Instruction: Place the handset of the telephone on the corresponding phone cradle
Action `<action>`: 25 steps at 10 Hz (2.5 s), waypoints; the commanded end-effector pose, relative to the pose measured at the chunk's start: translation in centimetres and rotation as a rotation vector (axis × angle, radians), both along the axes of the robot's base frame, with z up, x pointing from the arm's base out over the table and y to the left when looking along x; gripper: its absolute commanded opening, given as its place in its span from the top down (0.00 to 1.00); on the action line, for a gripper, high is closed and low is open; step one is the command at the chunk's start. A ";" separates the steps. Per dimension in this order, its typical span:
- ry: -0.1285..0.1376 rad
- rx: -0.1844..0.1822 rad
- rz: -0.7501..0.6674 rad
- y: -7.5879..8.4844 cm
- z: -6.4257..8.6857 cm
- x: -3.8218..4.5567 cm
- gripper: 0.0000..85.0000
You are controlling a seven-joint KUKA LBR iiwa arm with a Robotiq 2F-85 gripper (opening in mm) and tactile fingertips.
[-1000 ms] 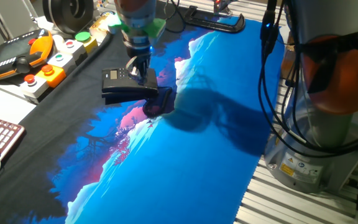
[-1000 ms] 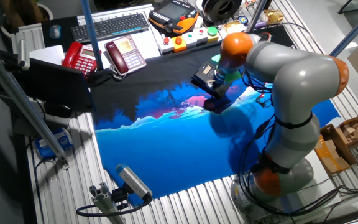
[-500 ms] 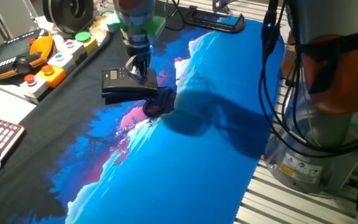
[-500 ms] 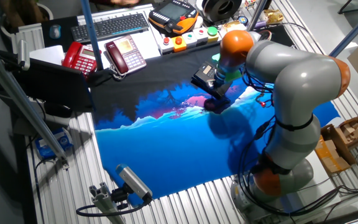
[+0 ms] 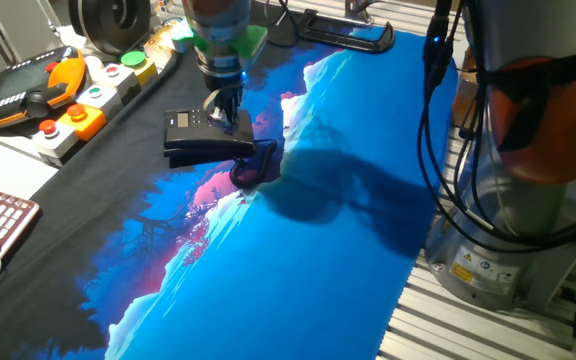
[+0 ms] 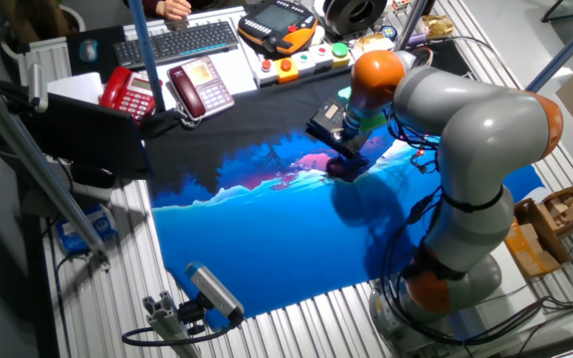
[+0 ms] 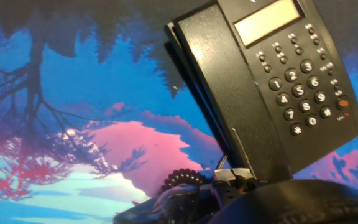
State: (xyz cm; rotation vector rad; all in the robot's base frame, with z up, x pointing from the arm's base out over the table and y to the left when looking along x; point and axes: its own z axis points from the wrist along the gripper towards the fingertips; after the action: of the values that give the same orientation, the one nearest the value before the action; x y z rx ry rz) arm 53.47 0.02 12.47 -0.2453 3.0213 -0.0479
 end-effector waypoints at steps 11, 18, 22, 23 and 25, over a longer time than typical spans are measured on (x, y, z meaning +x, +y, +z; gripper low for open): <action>-0.015 0.007 0.032 -0.3 -4.6 2.03 0.99; -0.038 0.008 0.033 0.0 -6.0 1.62 0.99; -0.038 0.005 0.043 -0.3 -6.0 1.88 0.99; -0.042 -0.008 0.049 -0.4 -6.0 1.90 0.99; -0.043 -0.007 0.057 -0.7 -6.1 2.26 0.99</action>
State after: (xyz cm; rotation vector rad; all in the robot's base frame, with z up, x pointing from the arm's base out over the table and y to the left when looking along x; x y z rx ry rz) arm 55.74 -0.66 6.40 -0.3268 2.9696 -0.0574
